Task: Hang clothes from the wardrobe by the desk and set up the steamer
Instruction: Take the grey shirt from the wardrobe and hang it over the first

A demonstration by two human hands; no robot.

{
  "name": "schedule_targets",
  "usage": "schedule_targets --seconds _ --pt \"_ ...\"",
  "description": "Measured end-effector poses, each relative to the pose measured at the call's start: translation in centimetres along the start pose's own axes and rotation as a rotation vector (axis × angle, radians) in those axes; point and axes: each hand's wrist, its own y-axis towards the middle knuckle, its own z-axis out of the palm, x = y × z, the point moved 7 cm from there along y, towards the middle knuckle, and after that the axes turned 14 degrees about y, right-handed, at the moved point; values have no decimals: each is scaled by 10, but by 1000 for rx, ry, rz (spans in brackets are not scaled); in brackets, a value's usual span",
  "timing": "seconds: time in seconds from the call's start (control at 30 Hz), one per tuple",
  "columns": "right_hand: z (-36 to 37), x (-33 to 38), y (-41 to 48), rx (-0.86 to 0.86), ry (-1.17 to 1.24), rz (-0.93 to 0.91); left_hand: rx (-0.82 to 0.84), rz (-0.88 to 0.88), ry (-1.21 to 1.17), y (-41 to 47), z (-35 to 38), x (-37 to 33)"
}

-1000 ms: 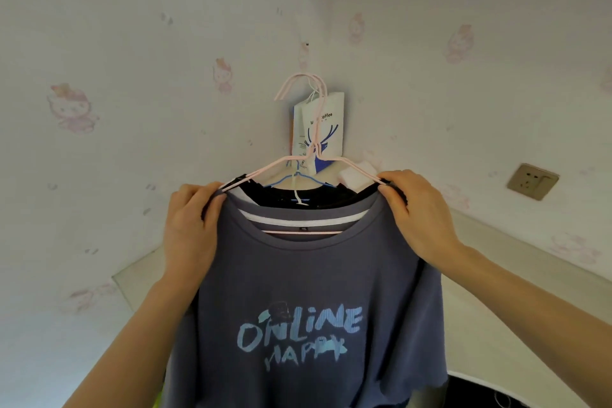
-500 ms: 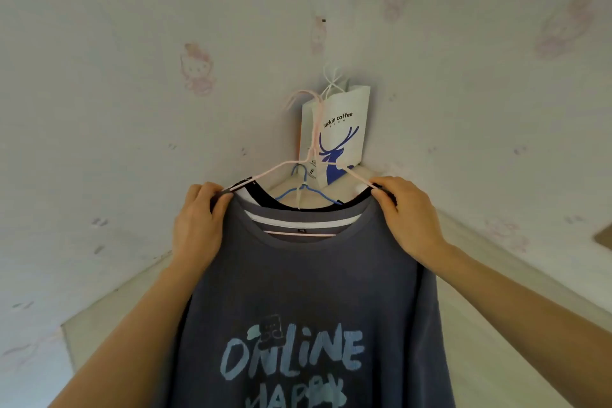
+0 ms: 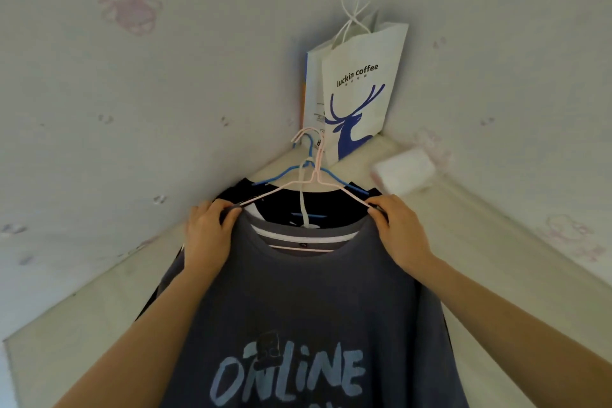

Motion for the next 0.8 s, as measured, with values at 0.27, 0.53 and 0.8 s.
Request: schedule_targets --seconds 0.27,0.53,0.8 --pt "6 5 68 -62 10 -115 -159 46 -19 62 11 -3" --pt "32 -25 105 31 -103 -98 -111 106 60 91 47 -2" --pt "59 -51 106 111 -167 -53 -15 80 130 86 85 8"
